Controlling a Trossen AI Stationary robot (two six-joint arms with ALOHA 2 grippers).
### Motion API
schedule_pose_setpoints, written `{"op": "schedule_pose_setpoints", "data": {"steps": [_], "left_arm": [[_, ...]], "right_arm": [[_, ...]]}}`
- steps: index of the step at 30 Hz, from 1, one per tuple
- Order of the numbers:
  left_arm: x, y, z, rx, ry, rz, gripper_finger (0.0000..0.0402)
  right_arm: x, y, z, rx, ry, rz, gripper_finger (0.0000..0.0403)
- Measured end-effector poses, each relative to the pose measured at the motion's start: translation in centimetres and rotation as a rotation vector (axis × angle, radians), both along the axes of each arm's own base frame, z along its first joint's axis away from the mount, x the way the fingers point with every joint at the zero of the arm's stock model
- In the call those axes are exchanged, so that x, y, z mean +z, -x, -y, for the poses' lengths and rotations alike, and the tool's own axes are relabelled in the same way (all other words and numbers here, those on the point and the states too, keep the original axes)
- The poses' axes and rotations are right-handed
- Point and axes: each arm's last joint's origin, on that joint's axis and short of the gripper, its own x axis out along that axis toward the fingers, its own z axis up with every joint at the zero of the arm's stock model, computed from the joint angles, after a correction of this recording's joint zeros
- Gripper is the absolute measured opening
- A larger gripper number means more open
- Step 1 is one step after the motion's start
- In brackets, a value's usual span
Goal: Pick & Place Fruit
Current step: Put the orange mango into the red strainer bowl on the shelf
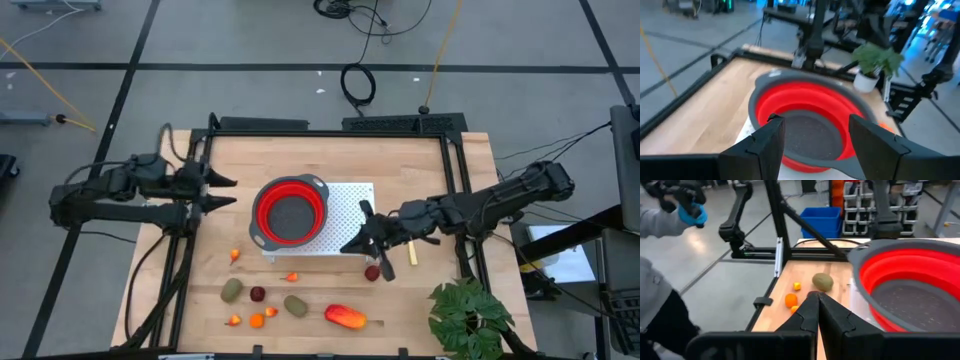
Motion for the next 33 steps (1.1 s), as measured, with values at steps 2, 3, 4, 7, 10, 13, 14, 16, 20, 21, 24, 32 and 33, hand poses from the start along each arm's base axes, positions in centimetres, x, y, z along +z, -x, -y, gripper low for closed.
{"op": "schedule_pose_setpoints", "data": {"steps": [2, 3, 4, 7, 10, 13, 14, 16, 20, 21, 24, 32, 33], "left_arm": [[0.1, 0.8, 0.1, -0.007, -0.003, 0.017, 0.0216], [0.0, 1.1, 0.2, -0.012, -0.004, 0.015, 0.0216], [-0.1, 1.5, 0.2, -0.016, -0.006, 0.011, 0.0216], [-0.2, 2.3, 0.3, -0.022, -0.007, 0.016, 0.0216], [-0.3, 2.8, 0.4, -0.026, -0.015, 0.032, 0.0216], [-1.3, 2.8, 0.4, -0.032, -0.017, 0.044, 0.0216], [-1.7, 2.7, 0.4, -0.033, -0.016, 0.044, 0.0216], [-2.6, 2.5, 0.4, -0.035, -0.008, 0.043, 0.0216], [-4.0, 2.2, 0.5, -0.057, 0.008, 0.055, 0.0216], [-4.3, 2.2, 0.5, -0.063, 0.005, 0.059, 0.0216], [-5.0, 2.3, 0.5, -0.068, 0.0, 0.068, 0.0216], [-6.6, 3.8, 0.6, -0.076, -0.033, 0.095, 0.0216], [-6.8, 4.0, 0.6, -0.076, -0.032, 0.089, 0.0216]], "right_arm": [[0.0, -0.2, -0.5, 0.015, 0.011, -0.002, 0.0], [-0.1, -0.4, -0.7, 0.017, 0.013, -0.006, 0.0], [-0.1, -0.5, -0.9, 0.011, 0.016, -0.006, 0.0], [-0.5, -0.8, -1.6, -0.003, 0.026, -0.018, 0.0], [-0.8, -1.3, -2.4, 0.008, 0.013, -0.036, 0.0], [-0.9, -1.6, -3.2, -0.007, -0.001, -0.058, 0.0], [-0.9, -1.8, -3.4, -0.014, 0.004, -0.071, 0.0], [-1.1, -1.9, -4.0, -0.013, 0.02, -0.123, 0.0], [-1.2, -2.7, -4.8, -0.028, -0.023, -0.21, 0.0], [-1.1, -2.9, -5.1, -0.028, -0.028, -0.225, 0.0], [-1.4, -3.1, -5.9, -0.025, -0.031, -0.289, 0.0], [-2.2, -3.6, -7.9, -0.034, -0.102, -0.401, 0.0], [-2.4, -3.7, -8.1, -0.023, -0.111, -0.42, 0.0]]}}
